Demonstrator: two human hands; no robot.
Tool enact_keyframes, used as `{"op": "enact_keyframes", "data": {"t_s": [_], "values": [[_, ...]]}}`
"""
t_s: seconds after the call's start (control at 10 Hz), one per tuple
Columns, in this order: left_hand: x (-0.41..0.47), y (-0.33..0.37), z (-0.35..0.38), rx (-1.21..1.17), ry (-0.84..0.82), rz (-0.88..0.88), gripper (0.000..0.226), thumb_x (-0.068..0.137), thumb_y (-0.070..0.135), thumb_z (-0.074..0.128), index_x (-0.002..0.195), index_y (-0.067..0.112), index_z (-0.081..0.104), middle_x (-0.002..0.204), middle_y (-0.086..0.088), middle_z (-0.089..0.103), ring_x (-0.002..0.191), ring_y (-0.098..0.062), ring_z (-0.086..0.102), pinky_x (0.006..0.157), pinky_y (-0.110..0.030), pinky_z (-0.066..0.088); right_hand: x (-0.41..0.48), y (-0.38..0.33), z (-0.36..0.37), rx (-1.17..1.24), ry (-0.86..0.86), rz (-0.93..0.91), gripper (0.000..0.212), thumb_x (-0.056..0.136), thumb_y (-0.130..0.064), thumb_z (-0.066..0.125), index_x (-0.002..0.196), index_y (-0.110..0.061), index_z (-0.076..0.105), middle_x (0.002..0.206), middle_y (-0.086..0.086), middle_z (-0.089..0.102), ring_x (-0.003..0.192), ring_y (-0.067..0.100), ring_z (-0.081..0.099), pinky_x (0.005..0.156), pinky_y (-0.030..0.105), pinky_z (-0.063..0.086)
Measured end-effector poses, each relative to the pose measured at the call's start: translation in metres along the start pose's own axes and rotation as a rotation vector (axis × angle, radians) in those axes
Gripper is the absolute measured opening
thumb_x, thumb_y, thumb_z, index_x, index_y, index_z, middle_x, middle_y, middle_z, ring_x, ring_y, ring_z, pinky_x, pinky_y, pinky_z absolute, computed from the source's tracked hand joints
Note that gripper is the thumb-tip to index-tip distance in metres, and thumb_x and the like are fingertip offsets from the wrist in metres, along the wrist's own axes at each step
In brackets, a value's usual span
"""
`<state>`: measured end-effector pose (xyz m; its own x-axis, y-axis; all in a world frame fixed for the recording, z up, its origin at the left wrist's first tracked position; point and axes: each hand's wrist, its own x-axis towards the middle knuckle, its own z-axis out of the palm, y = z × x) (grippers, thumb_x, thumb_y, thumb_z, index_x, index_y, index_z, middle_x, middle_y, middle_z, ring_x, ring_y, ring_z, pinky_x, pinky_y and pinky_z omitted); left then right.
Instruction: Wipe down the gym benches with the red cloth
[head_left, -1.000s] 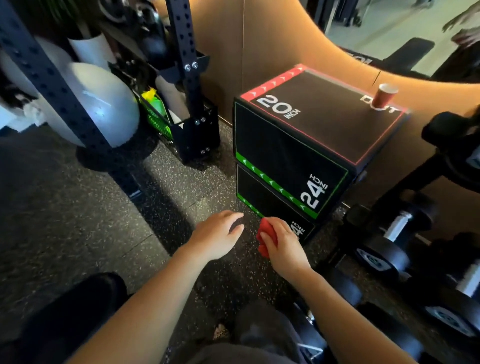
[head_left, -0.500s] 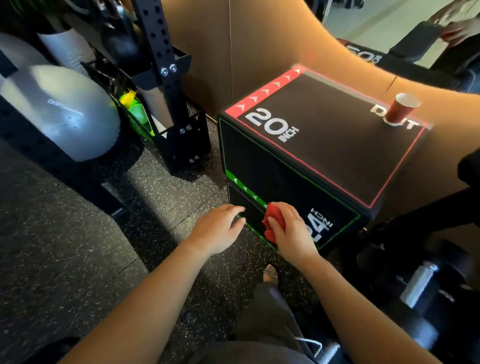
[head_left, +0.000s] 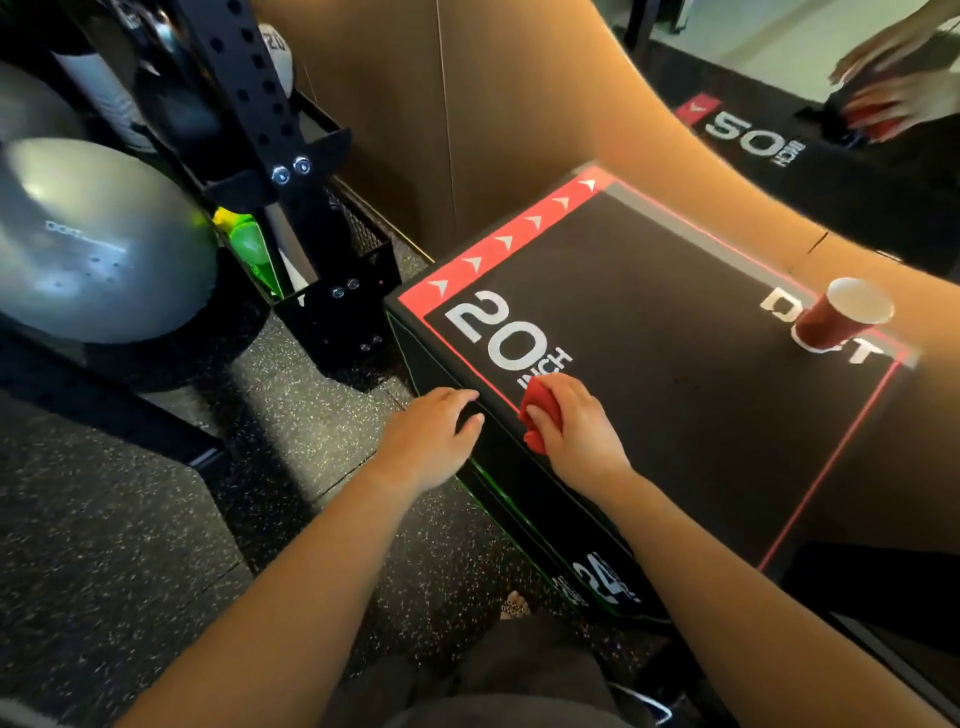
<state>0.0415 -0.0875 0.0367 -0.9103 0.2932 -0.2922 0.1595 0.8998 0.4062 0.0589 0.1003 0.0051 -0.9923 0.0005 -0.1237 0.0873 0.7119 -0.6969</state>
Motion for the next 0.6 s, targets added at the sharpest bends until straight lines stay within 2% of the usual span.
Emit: {"op": "enact_keyframes", "data": {"t_s": [0.3,0.5,0.6], "values": [[0.059,-0.007,-0.006,0.048,0.028,-0.005,0.045,0.098,0.039,0.038,0.140,0.024,0.040,0.142,0.006,0.043,0.129,-0.014,0.041,0.104,-0.043,0.040,0.062,0.004,-0.003,-0.158,-0.080,-0.012,0.039,0.097,-0.034,0.049,0.134,-0.028,0.042,0.139,-0.009,0.044,0.124,0.018,0.043,0.100,0.052,0.040],[0.073,-0.005,-0.003,0.060,0.021,-0.029,0.047,0.098,0.040,0.038,0.142,0.026,0.037,0.144,0.006,0.040,0.134,-0.015,0.036,0.106,-0.048,0.035,0.081,0.007,-0.006,-0.217,-0.138,-0.028,0.049,0.097,-0.040,0.046,0.143,-0.027,0.035,0.149,-0.007,0.034,0.137,0.018,0.031,0.113,0.055,0.023],[0.076,-0.005,-0.002,0.059,0.010,-0.045,0.047,0.098,0.041,0.038,0.142,0.025,0.036,0.144,0.006,0.039,0.134,-0.015,0.035,0.107,-0.048,0.035,0.084,0.013,-0.004,-0.219,-0.144,-0.042,0.051,0.097,-0.042,0.045,0.143,-0.025,0.035,0.150,-0.005,0.033,0.138,0.018,0.030,0.112,0.053,0.026]]}}
